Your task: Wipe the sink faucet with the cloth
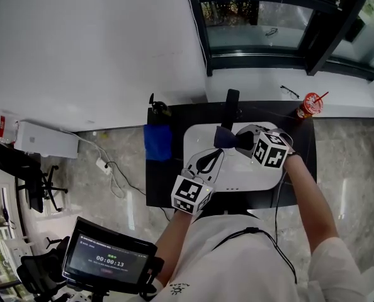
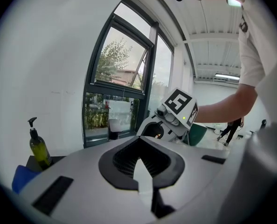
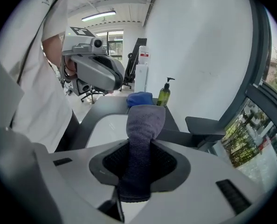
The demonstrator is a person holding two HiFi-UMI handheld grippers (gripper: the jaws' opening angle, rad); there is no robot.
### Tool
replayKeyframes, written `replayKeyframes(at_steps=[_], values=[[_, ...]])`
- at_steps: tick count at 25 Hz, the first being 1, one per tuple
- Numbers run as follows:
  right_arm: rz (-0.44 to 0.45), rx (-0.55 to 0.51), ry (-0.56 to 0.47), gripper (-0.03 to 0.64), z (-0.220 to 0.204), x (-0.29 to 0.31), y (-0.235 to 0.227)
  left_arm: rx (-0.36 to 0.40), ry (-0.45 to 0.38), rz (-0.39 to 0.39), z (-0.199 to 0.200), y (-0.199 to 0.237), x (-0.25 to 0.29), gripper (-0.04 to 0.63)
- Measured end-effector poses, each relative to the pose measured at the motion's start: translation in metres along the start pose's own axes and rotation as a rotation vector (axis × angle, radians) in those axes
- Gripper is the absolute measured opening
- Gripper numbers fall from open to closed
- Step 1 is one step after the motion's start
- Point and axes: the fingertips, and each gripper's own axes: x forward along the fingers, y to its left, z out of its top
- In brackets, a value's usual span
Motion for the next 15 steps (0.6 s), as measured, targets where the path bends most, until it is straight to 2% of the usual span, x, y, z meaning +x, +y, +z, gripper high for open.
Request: replayKeyframes(at_steps=[8,15], values=[[0.057,0.082,0.013,0.12,0.0,0.014,-0.009,0.001,0.001,0.018,0.001,0.004,-0.001,-0.006],[0.079,0.106,0.105,0.12,-0.016,0.022,-0.025,-0.004,0.002,0.032,0.001,0.009,-0.002,-0.006]])
